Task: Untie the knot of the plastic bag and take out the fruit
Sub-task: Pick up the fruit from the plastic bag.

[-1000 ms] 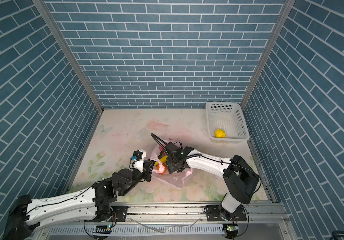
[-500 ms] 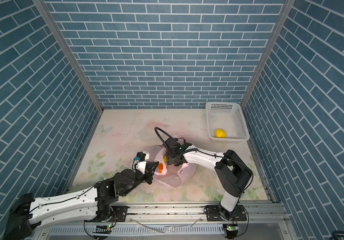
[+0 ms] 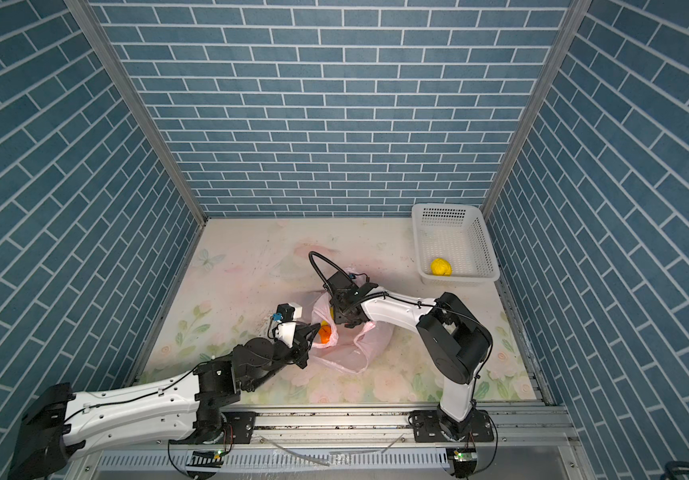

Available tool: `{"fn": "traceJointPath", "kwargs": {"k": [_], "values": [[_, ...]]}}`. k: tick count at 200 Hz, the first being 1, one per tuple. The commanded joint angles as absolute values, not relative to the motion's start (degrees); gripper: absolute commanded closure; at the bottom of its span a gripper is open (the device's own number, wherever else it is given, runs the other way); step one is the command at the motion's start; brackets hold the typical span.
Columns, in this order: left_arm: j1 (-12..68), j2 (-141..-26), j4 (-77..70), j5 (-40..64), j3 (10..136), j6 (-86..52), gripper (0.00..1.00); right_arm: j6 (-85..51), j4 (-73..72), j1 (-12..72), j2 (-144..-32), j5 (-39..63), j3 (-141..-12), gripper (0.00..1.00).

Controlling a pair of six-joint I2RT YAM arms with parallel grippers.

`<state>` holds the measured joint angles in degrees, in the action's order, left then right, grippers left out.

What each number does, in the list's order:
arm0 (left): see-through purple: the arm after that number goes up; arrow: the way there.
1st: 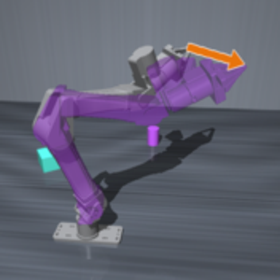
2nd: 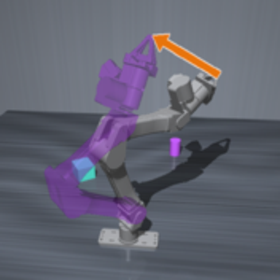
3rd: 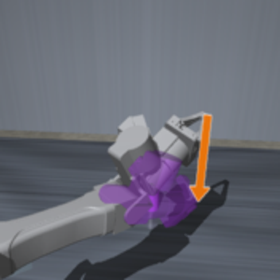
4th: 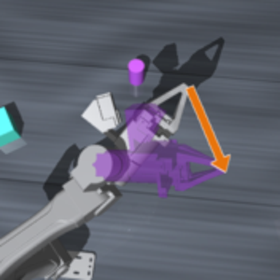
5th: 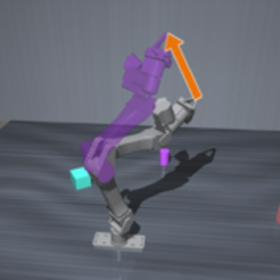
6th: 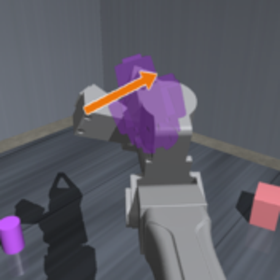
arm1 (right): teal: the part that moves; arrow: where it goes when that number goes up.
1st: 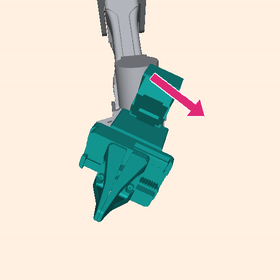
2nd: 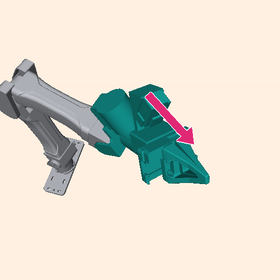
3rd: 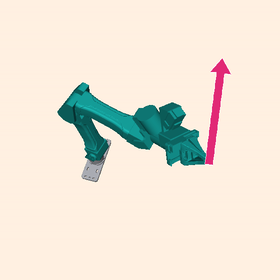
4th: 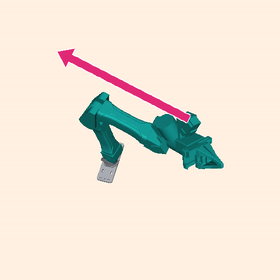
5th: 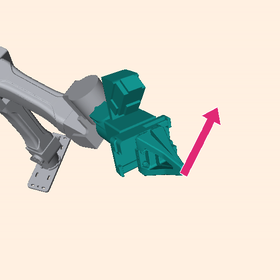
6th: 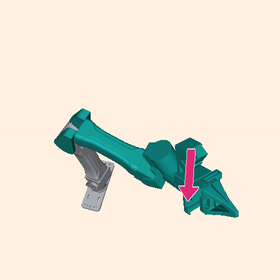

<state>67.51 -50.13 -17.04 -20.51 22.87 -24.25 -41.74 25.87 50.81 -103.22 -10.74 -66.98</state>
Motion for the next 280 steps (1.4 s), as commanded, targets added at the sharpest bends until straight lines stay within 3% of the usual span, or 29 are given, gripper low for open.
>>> {"fn": "traceJointPath", "kwargs": {"k": [1, 29, 174, 280], "values": [[67.3, -49.6, -17.4, -21.2, 22.1, -24.5, 0.91, -43.3, 25.8, 50.4, -102.9, -11.3, -67.3, 0.52], [67.3, -49.5, -17.1, -22.0, 22.1, -24.4, 0.91, -42.1, 25.6, 50.5, -101.5, -10.4, -66.9, 0.58], [67.3, -49.2, -23.0, -31.2, 20.8, -21.9, 0.91, -38.8, 36.2, 58.8, -84.4, -3.1, -66.2, 0.58], [67.3, -48.2, -22.4, -31.1, 20.5, -21.8, 0.91, -34.3, 47.3, 57.6, -76.9, -6.0, -80.8, 0.58]]}}
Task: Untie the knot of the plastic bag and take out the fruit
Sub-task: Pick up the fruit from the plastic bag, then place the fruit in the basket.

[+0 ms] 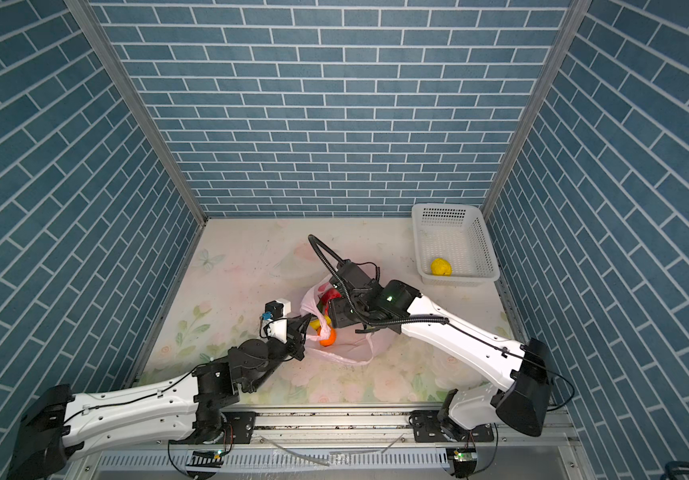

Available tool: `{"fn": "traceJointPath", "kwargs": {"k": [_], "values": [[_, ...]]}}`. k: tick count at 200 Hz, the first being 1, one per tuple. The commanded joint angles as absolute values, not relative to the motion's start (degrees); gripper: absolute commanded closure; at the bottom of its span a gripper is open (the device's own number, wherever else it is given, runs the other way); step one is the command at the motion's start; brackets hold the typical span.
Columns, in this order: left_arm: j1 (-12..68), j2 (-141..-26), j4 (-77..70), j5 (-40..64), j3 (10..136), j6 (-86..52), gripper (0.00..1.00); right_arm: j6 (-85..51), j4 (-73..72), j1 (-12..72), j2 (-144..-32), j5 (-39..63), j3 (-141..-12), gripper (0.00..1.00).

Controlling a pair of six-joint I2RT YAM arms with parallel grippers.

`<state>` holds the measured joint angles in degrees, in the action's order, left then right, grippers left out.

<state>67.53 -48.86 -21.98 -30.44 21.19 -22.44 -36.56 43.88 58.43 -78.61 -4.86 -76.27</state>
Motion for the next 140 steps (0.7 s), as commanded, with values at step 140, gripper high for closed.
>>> {"fn": "traceJointPath", "kwargs": {"k": [140], "values": [[67.3, -48.0, -21.6, -29.4, 21.1, -21.4, 0.91, -21.5, 40.3, 24.8, -75.7, -3.9, -84.1, 0.56]]}}
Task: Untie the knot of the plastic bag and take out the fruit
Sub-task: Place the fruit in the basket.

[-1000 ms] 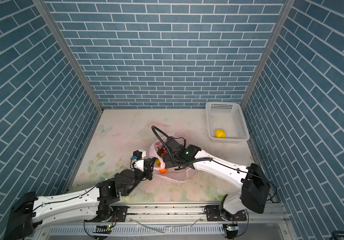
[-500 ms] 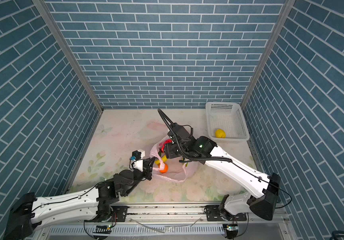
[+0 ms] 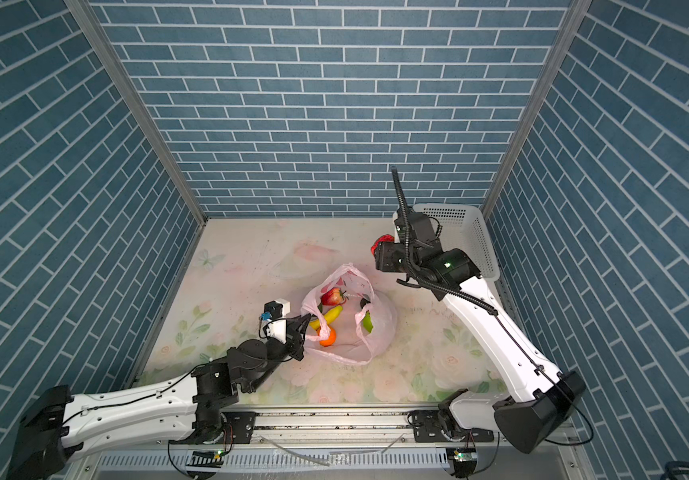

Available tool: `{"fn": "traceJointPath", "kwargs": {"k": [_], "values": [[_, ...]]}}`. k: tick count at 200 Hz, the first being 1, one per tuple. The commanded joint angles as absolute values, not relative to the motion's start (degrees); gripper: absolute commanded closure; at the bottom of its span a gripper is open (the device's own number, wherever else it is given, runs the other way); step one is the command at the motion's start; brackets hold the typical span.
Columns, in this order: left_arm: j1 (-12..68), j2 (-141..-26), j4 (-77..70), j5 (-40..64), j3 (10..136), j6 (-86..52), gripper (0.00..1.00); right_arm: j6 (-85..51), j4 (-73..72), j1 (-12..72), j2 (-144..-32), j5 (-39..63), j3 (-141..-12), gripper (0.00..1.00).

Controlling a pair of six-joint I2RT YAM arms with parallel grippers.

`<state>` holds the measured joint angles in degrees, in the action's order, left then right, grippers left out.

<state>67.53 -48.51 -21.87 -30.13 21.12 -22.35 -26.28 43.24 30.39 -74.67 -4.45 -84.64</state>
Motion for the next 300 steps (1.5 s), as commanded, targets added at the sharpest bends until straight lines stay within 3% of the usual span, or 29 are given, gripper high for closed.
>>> {"fn": "traceJointPath", "kwargs": {"k": [1, 61, 119, 149, 171, 197, 300], "values": [[67.3, -47.9, -21.5, -29.4, 21.1, -21.4, 0.91, -21.4, 40.3, 24.5, -75.8, -3.9, -84.1, 0.56], [67.3, -47.8, -20.5, -29.1, 21.3, -21.0, 0.91, -18.4, 31.7, 7.0, -89.6, 1.2, -83.9, 0.55], [67.3, -46.6, -17.6, -28.6, 21.8, -21.4, 0.91, -16.7, 28.1, 0.3, -107.0, 0.4, -90.9, 0.55], [67.3, -45.4, -17.3, -29.2, 21.5, -21.1, 0.91, -16.0, 30.0, -0.9, -111.8, -1.0, -94.6, 0.44], [67.3, -45.2, -17.8, -28.9, 21.7, -20.9, 0.91, -15.8, 31.2, -1.1, -112.7, -2.7, -95.1, 0.29], [67.3, -45.6, -18.5, -28.5, 21.8, -20.8, 0.91, -15.8, 32.0, -1.1, -112.3, -3.8, -94.7, 0.22], [67.3, -45.7, -20.4, -28.2, 21.7, -20.2, 0.91, -16.9, 35.5, 1.8, -99.2, 2.6, -89.8, 0.20]]}}
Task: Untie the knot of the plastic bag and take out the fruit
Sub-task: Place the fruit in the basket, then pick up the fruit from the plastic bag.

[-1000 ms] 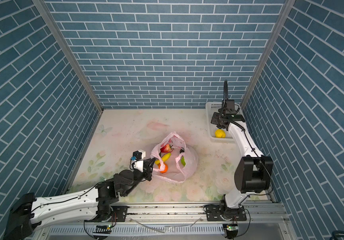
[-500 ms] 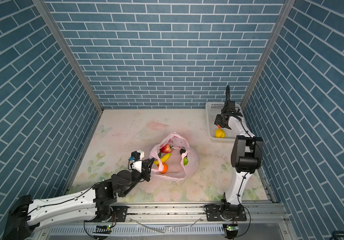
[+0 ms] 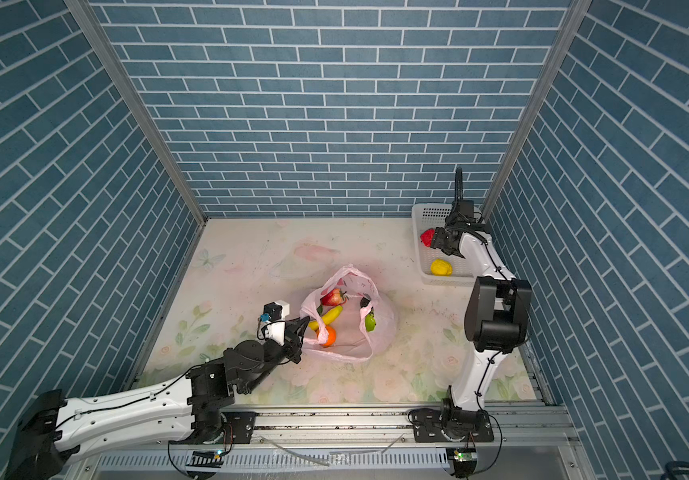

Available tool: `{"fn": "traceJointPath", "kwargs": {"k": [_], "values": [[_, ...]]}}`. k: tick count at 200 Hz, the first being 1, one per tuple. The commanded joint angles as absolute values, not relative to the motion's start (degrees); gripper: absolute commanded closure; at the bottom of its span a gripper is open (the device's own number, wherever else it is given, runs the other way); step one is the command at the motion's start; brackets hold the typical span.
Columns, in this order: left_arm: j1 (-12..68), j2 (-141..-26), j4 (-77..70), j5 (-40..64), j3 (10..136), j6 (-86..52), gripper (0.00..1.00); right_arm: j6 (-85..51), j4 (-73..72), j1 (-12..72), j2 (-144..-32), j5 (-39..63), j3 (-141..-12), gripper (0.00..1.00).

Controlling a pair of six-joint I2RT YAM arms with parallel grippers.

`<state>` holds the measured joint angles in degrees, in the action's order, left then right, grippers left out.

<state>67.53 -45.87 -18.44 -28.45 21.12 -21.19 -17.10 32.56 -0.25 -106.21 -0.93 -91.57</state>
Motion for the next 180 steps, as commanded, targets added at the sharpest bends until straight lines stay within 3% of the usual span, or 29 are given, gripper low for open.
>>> {"fn": "traceJointPath", "kwargs": {"k": [1, 82, 132, 180], "values": [[67.3, -45.7, -20.4, -28.2, 21.8, -20.1, 0.91, -16.9, 35.7, 2.0, -99.0, 2.7, -89.8, 0.20], [67.3, -44.7, -22.3, -26.9, 22.8, -17.0, 0.91, -18.5, 50.4, 23.6, -87.8, 16.4, -94.4, 0.21], [67.2, -44.8, -23.4, -28.0, 22.0, -17.4, 0.91, -20.6, 57.6, 38.1, -86.8, 13.8, -98.4, 0.22], [67.2, -44.4, -23.4, -28.7, 21.4, -18.0, 0.91, -23.1, 62.7, 46.6, -86.9, 8.9, -101.3, 0.24]]}}
